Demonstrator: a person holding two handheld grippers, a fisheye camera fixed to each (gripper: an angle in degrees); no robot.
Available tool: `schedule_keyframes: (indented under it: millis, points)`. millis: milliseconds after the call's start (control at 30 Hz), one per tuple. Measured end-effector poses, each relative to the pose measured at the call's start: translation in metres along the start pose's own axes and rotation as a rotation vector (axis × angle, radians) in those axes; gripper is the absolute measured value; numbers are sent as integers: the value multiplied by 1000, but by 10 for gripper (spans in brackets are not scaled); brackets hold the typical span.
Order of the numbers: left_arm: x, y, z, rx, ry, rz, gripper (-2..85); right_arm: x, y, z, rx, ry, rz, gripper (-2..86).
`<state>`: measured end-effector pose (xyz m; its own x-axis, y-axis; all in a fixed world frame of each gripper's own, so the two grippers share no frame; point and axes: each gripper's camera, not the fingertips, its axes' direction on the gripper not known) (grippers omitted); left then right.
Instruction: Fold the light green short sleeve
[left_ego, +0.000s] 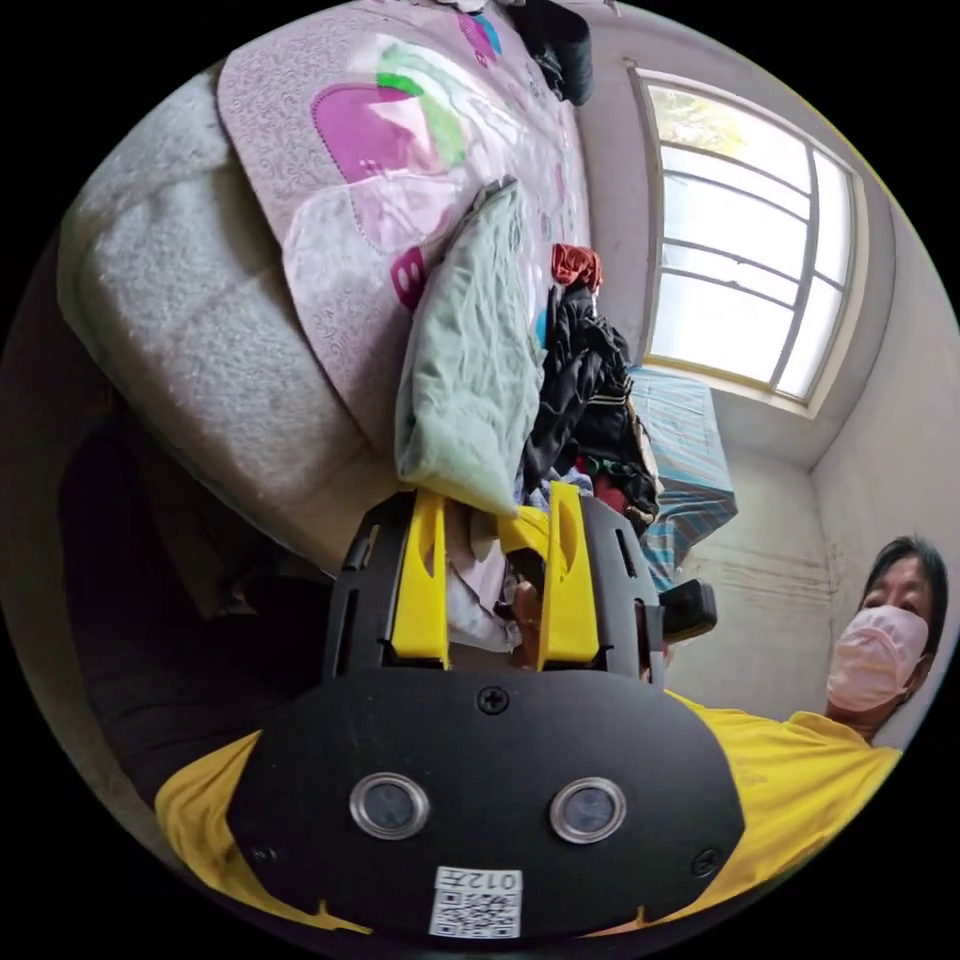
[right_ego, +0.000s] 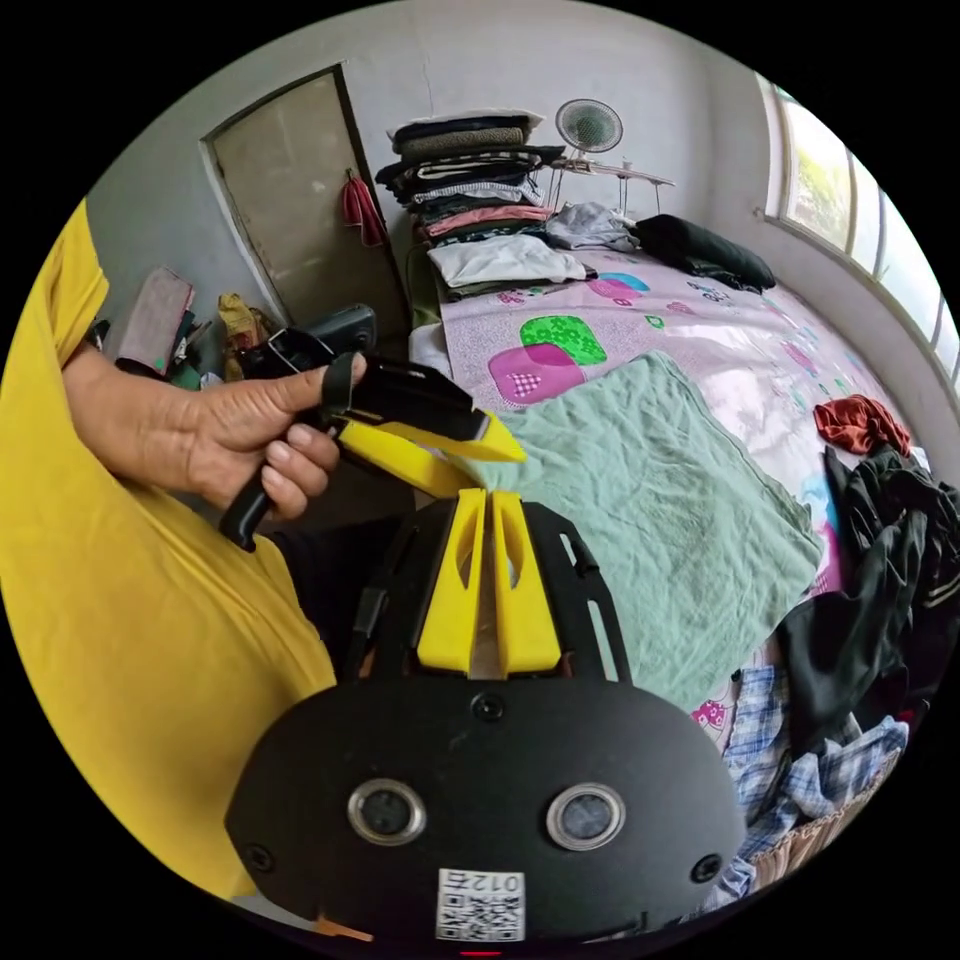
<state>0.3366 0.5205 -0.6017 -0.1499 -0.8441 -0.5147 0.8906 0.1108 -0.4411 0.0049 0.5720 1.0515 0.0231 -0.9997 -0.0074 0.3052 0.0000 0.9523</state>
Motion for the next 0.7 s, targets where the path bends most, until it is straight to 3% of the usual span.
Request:
schedule_keyframes:
  millis: [200, 300, 467, 700]
  points:
    - [17, -31, 7, -47, -191, 14, 72, 45, -28, -10, -79, -124, 87, 15]
    - [11, -48, -6, -77, -248, 7, 68, 101, -31, -29, -79, -205, 263, 17]
    - [3, -90, -38, -105, -269, 12, 66, 212, -11, -72, -51, -137, 638, 25]
    - [16, -216, -59, -403, -324, 189, 64, 282, -46, -68, -87, -45, 844, 62]
